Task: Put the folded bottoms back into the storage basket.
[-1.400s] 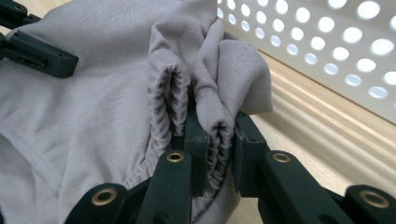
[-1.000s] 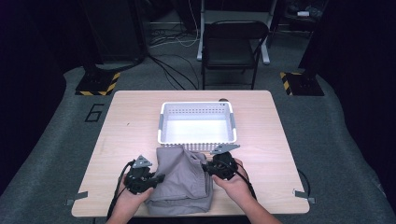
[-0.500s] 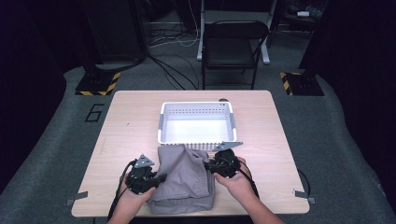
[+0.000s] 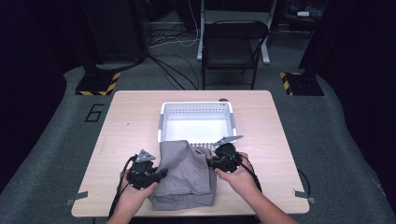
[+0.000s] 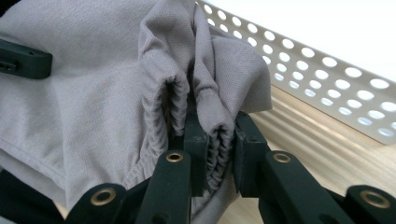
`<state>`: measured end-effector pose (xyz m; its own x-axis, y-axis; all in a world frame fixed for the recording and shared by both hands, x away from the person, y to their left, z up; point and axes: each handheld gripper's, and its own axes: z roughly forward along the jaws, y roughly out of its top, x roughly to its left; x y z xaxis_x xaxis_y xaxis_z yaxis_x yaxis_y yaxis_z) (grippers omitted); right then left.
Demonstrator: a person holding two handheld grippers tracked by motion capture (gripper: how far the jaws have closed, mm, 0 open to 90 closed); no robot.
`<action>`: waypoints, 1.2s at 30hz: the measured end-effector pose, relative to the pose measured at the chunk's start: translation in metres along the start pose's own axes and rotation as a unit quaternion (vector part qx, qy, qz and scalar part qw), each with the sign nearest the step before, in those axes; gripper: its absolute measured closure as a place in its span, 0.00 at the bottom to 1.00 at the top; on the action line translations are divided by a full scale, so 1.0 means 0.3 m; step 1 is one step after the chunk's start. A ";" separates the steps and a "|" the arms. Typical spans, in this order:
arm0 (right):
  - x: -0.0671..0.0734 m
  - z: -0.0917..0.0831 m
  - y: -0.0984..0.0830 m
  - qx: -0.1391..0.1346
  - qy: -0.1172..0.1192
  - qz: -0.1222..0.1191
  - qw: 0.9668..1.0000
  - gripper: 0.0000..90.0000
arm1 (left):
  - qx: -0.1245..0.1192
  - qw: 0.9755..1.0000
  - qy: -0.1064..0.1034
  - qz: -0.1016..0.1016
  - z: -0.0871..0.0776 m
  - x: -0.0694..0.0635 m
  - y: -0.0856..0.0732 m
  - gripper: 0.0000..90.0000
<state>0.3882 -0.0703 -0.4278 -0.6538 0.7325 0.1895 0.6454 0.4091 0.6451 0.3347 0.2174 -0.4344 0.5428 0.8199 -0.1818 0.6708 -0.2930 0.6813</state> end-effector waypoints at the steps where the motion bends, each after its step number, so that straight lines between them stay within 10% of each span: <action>1: -0.002 -0.005 0.004 0.003 0.003 0.002 1.000 0.86 | 0.002 1.000 -0.001 0.002 -0.003 0.000 0.007 0.83; 18: -0.052 -0.139 0.162 0.011 0.044 0.035 0.998 0.86 | -0.018 1.000 -0.007 0.014 -0.068 0.008 0.149 0.82; 36: -0.104 -0.201 0.303 0.005 0.022 0.046 0.999 0.86 | -0.032 0.999 0.006 0.024 -0.089 0.034 0.324 0.82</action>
<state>0.4435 -0.0886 -0.3305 -0.6086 0.7427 0.2793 0.7068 0.3473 0.6163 0.3919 0.2105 -0.3512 0.5668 0.8118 -0.1405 0.6109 -0.2997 0.7328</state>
